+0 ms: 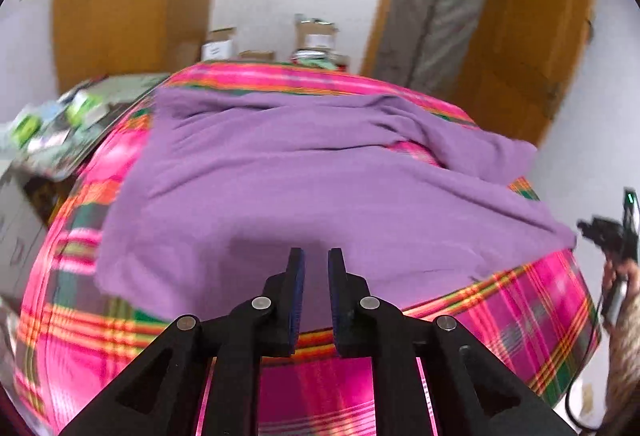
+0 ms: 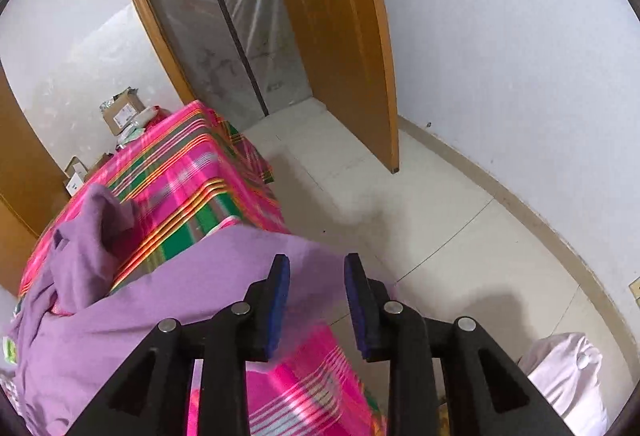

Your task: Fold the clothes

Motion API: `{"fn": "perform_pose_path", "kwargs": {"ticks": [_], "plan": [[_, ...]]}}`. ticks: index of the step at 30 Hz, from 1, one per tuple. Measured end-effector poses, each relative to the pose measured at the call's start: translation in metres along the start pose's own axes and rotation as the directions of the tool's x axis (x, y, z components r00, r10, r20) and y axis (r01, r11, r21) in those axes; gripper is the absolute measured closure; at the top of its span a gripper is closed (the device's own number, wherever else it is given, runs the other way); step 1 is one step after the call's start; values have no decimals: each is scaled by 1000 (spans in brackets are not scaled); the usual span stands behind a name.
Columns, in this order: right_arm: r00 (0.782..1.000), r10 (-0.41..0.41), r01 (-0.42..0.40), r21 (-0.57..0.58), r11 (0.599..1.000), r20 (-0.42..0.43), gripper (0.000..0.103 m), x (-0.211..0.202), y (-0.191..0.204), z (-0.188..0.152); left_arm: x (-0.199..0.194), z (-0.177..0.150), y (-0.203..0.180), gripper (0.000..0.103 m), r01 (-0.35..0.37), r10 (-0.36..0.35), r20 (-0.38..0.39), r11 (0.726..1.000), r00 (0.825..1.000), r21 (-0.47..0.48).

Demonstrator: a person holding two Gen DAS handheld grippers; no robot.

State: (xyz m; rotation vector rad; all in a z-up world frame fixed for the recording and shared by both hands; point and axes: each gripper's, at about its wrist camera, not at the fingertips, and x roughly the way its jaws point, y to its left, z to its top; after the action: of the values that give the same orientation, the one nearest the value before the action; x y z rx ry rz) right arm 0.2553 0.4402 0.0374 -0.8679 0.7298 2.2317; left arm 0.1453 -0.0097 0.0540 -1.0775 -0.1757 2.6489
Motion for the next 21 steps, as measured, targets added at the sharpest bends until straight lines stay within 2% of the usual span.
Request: {"fn": "perform_pose_path", "kwargs": {"ticks": [1,3,7,11,14,16,17,21], "plan": [[1000,23,-23,0,1000,9,74,-5,4,-4,-2,-2,7,90,-3,3,3,1000,1000,-20],[998,63,-62,-16,998,23,74,-15,14,-14,-6,-4,20,80,-15,15,4,998,1000,-60],[987,158,-153,-141,978,19,74,-27,54,-37,-11,-11,51,80,-47,45,-20,988,999,-150],[967,252,-252,-280,926,-38,74,-32,100,-62,-15,-19,82,80,-65,56,-44,968,997,-243],[945,309,-325,-398,858,-106,74,-34,136,-83,-16,-23,99,79,-62,47,-55,948,997,-313],[931,340,-362,-475,803,-135,74,-39,158,-98,-13,-25,109,68,-48,25,-70,932,997,-359],[923,354,-378,-511,772,-149,74,-41,169,-105,-12,-25,113,65,-43,17,-74,924,997,-379],[910,367,-396,-660,638,-191,74,-49,208,-138,-3,-26,126,63,-32,-14,-100,898,995,-439]]}}
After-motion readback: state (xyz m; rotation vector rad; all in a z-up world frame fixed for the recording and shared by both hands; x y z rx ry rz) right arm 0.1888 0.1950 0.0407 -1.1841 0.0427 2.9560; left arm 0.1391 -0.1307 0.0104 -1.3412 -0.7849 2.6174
